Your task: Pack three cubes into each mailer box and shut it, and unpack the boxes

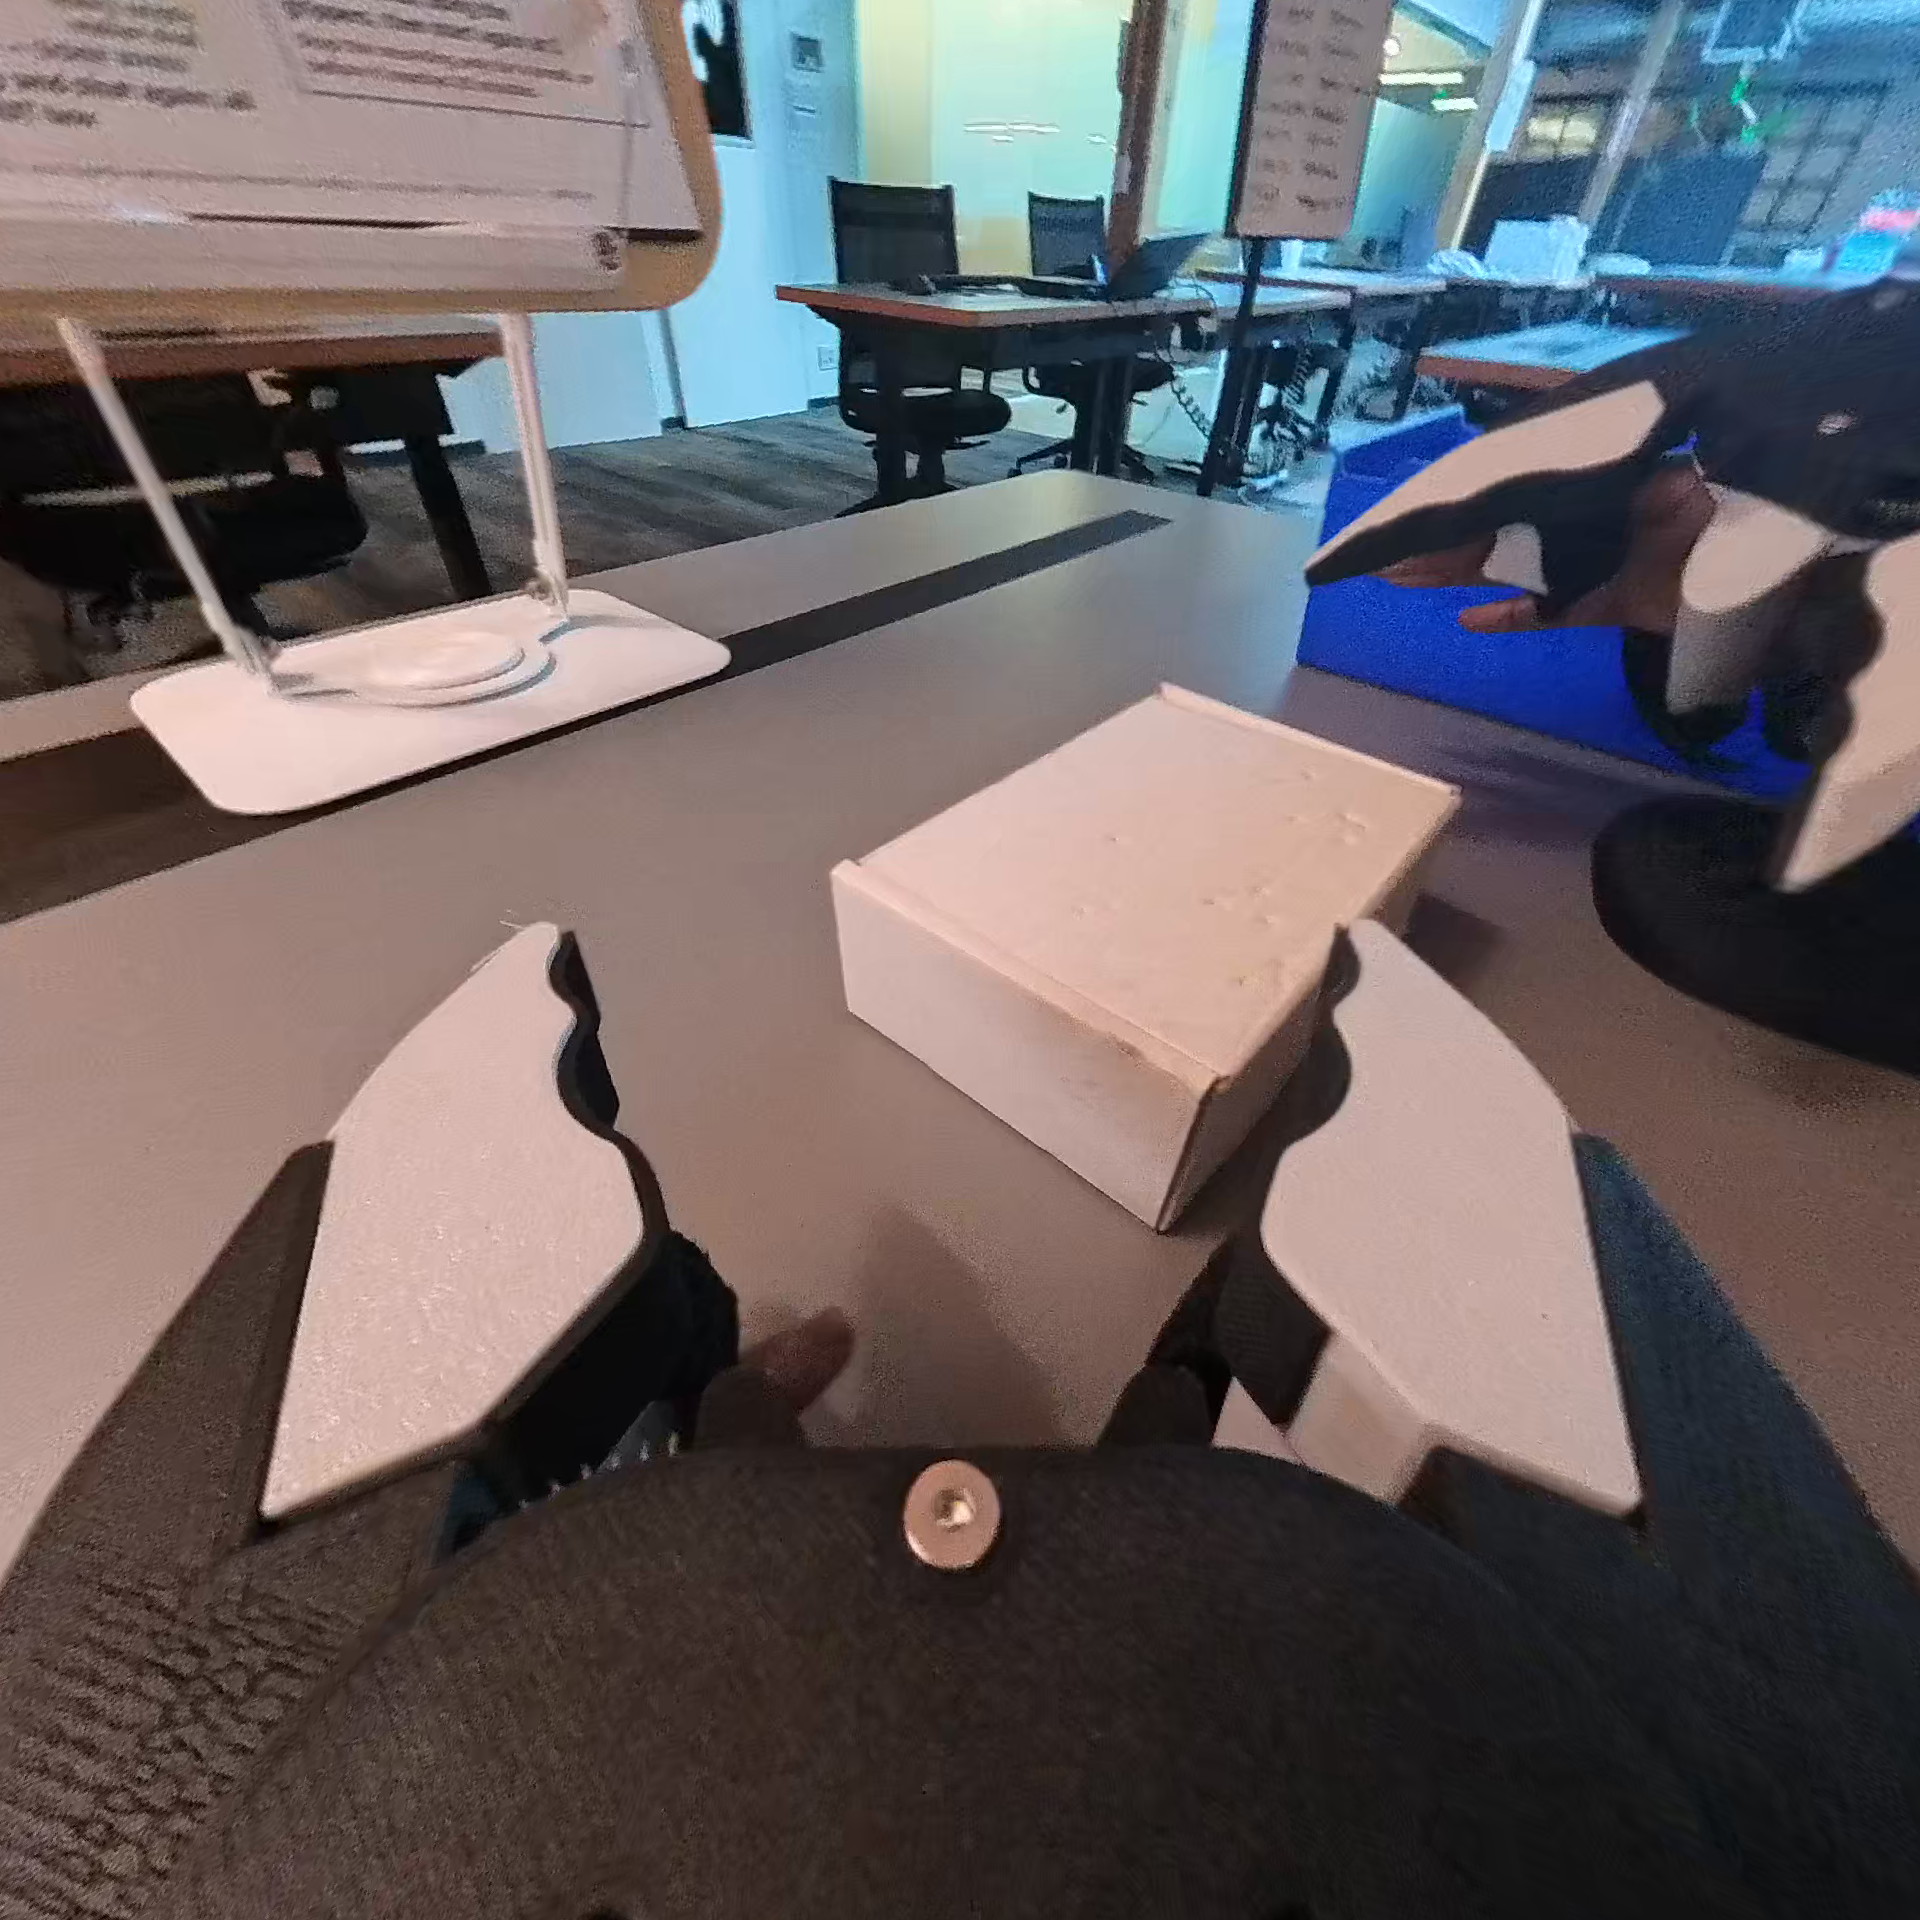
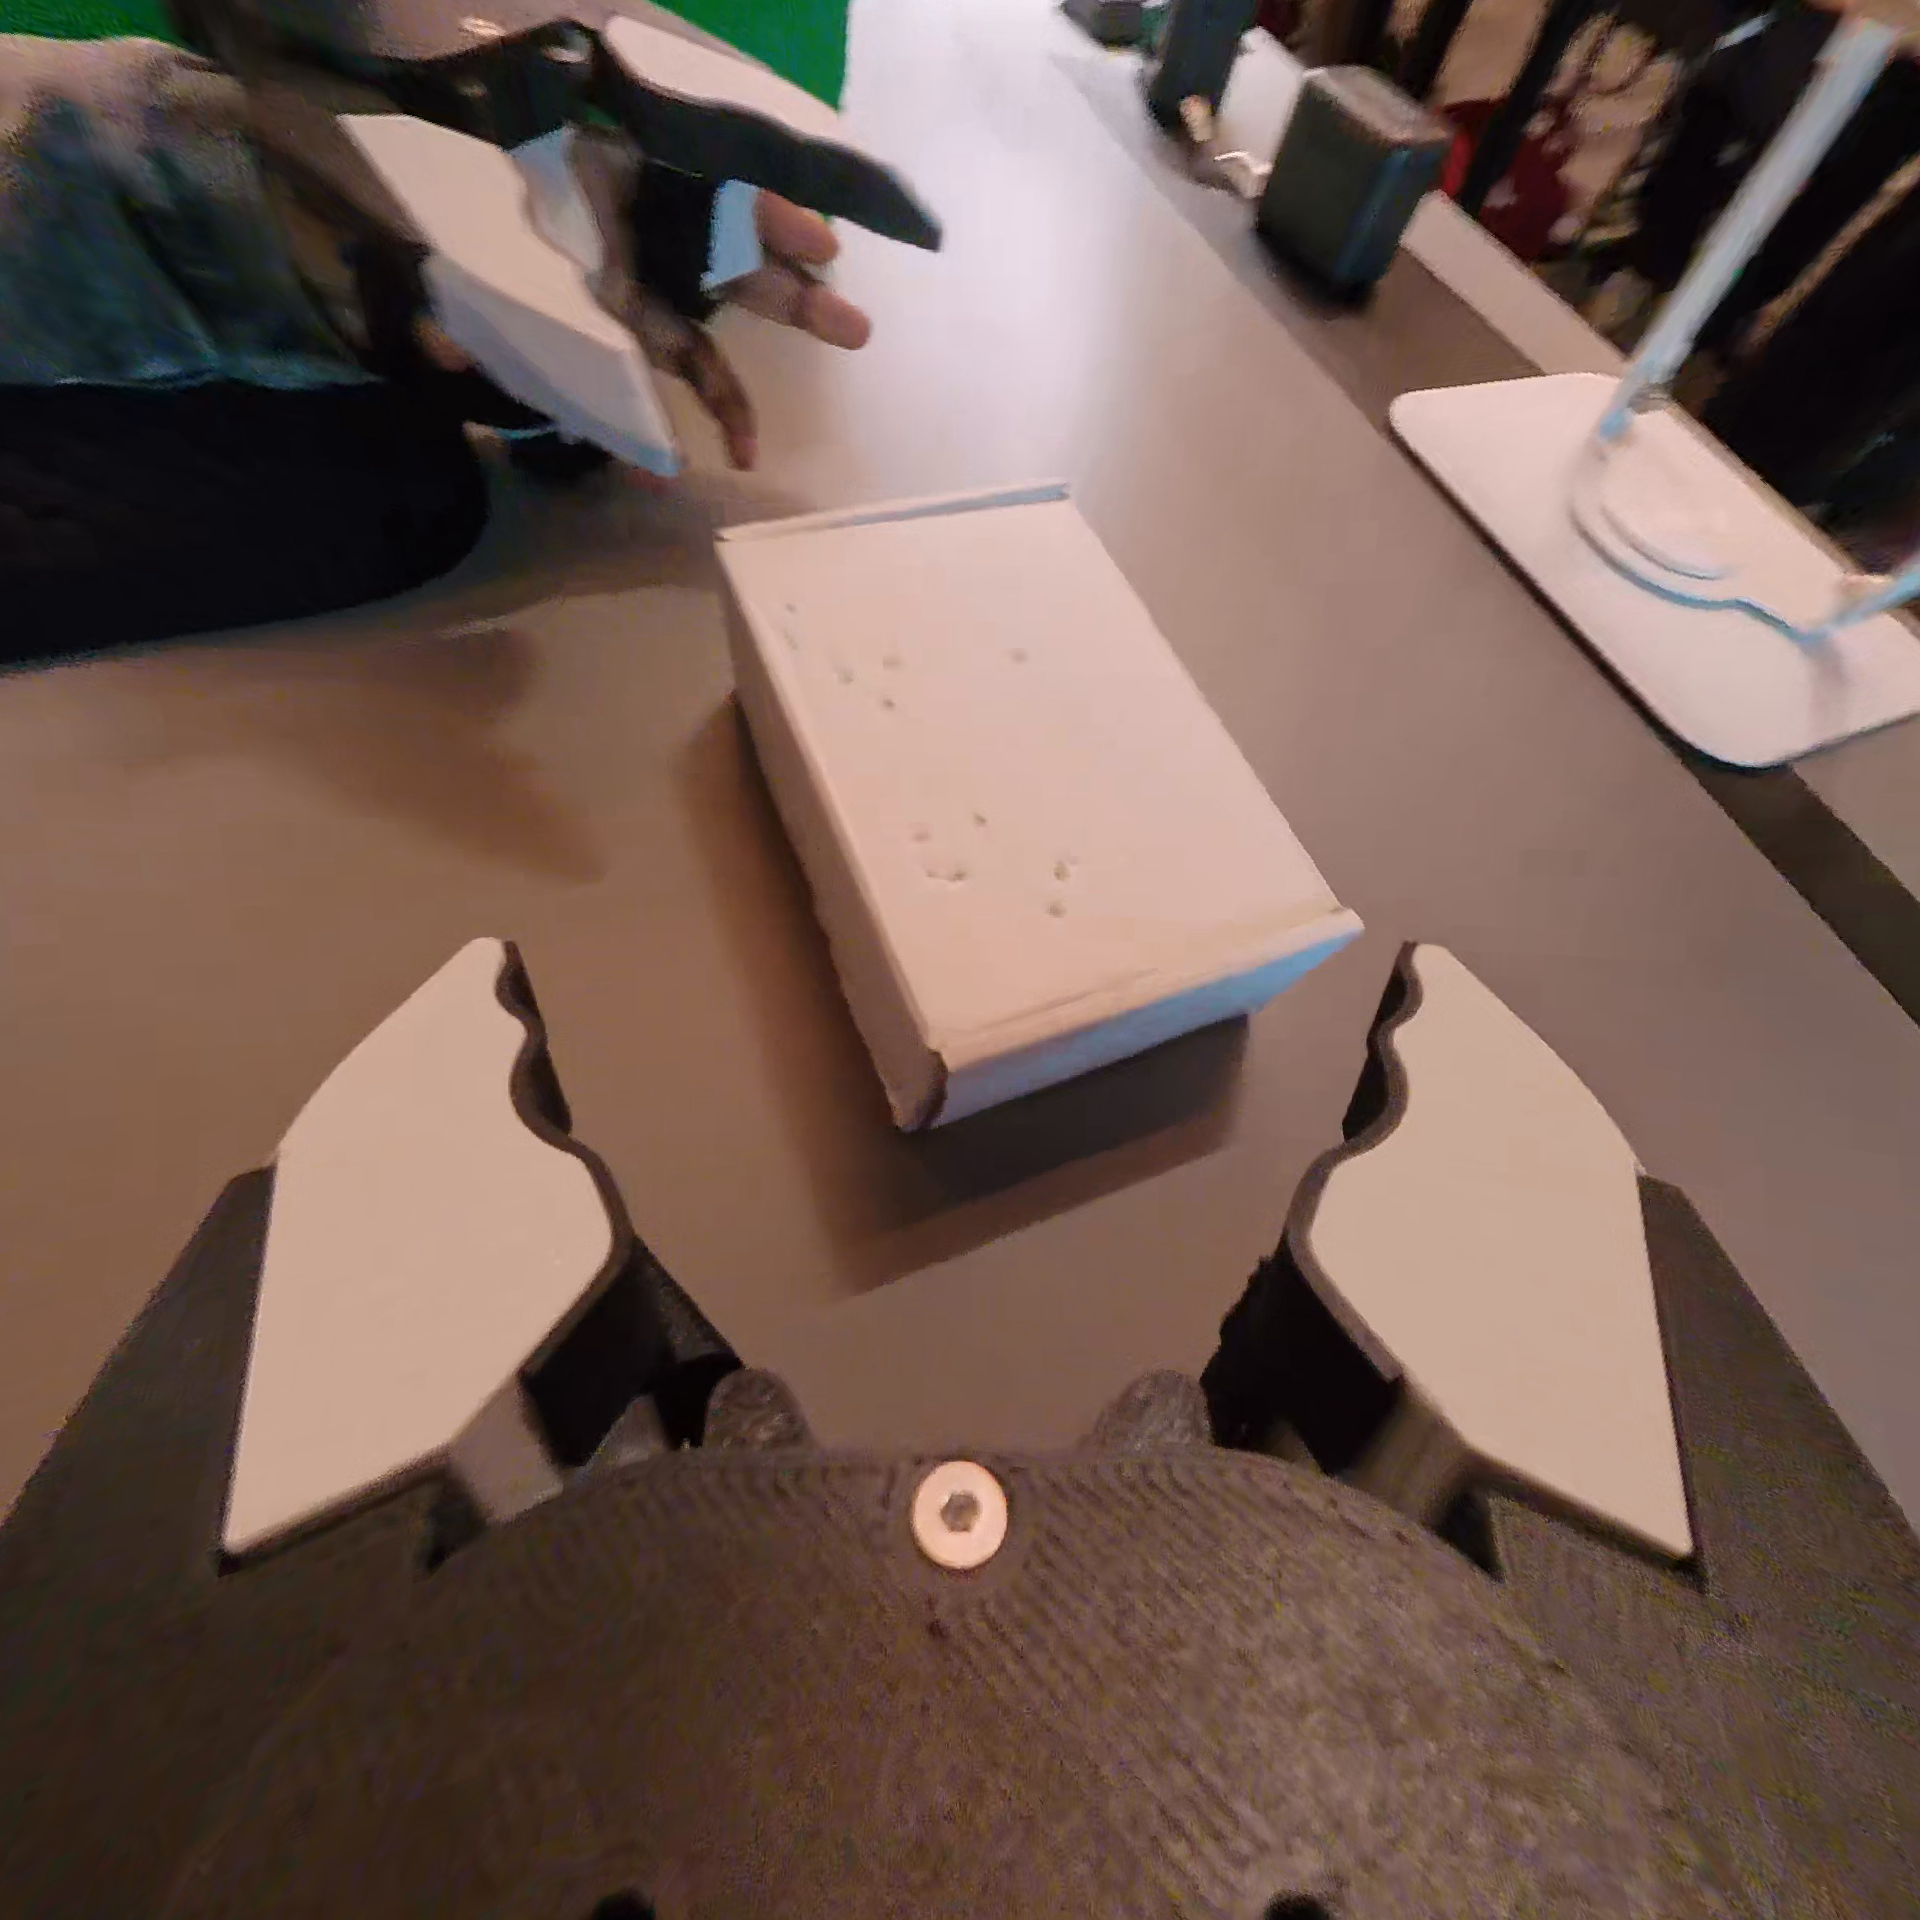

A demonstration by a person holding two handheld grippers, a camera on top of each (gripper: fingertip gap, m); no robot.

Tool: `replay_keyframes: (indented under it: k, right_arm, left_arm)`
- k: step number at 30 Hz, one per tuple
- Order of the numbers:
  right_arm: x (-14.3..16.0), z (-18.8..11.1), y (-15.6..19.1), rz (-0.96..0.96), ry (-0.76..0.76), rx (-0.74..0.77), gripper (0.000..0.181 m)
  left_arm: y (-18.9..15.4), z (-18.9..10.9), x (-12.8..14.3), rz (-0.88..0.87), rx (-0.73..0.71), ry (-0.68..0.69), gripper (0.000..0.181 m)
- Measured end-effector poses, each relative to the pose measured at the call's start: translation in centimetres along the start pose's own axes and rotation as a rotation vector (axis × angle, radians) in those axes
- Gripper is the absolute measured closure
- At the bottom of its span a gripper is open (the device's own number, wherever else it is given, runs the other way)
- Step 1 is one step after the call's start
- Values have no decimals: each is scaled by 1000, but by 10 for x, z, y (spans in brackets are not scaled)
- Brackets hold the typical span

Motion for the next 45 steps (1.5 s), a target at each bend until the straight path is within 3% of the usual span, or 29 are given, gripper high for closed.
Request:
replay_keyframes:
  k: [3, 7, 11, 15, 22, 27, 33, 45]
  right_arm:
    - [-25, 10, 7, -88, 117, -82, 35]
    - [-43, 40, 8, -143, 393, -198, 35]
    - [-41, 77, -6, -231, 691, -212, 36]
    - [-39, 92, -20, -303, 920, -167, 35]
    - [-42, 100, -17, -282, 1010, -190, 35]
    - [-10, 113, -15, -307, 1147, -174, 33]
    - [-12, 118, -13, -251, 947, -216, 35]
    - [-17, 114, -12, -321, 1057, -199, 42]
  left_arm:
    - [6, -2, -1, -63, -7, -26, 53]
    - [8, -3, 0, -78, -10, -28, 53]
    - [7, -3, 0, -77, 0, -30, 53]
    - [9, -4, -1, -98, 7, -37, 53]
    - [12, -3, 2, -126, -4, -23, 58]
    - [11, -3, 2, -122, -1, -17, 58]
    - [11, -2, 3, -130, 0, -11, 59]
    - [11, -3, 3, -129, 5, -11, 61]
Point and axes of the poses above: each gripper's, where its closed fingertips meet, z out along the fingers, x out of its underside, y = z × x across the jaws, the point moved 5 cm from there along -z, back along the fingers, and after that the axes turned 8 degrees about z, right-handed, at the moved point
